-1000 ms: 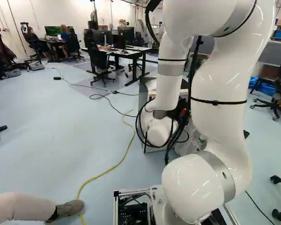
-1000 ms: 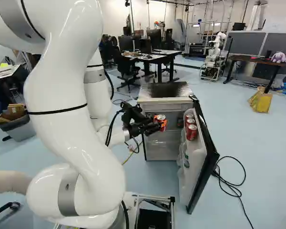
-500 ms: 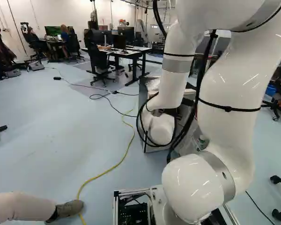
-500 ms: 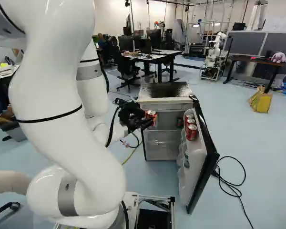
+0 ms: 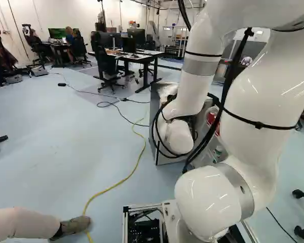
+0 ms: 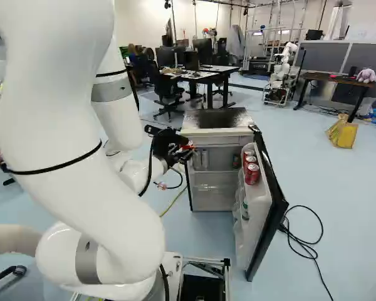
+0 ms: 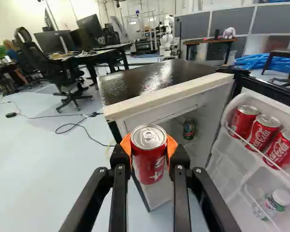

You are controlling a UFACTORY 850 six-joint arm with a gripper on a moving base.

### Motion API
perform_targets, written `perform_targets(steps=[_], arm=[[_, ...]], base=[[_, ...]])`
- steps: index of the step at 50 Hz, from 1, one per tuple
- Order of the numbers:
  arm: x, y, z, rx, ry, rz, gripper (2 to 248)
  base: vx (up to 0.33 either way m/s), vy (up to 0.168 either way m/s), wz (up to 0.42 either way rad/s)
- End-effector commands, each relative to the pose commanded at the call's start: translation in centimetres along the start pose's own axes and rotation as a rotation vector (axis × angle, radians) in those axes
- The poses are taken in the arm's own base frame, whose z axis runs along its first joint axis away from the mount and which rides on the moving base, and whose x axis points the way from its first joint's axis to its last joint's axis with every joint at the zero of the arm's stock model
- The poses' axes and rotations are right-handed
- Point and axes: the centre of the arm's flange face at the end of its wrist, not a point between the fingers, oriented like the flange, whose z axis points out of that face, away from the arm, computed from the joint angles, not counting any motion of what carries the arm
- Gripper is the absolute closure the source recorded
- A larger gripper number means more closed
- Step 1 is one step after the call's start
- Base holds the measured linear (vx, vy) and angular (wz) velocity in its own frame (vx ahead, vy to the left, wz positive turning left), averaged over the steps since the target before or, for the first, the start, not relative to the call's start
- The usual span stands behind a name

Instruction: Grab a drink from the fridge

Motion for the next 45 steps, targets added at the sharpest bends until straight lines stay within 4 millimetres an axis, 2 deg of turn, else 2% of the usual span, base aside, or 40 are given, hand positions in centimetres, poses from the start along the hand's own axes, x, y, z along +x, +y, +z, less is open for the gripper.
perform_targets(steps=[17, 32, 45], arm=[[0.9, -0.1, -0.2, 0.108, -0.041, -0.031, 160], [2.2, 0.7, -0.3, 0.098, -0.015, -0.018, 160], [3.7, 1.1, 0.4, 0.097, 0.023, -0.012, 160]], base=[[0.000, 0.000, 0.000], [0.000, 0.000, 0.000], [0.000, 0.000, 0.000]])
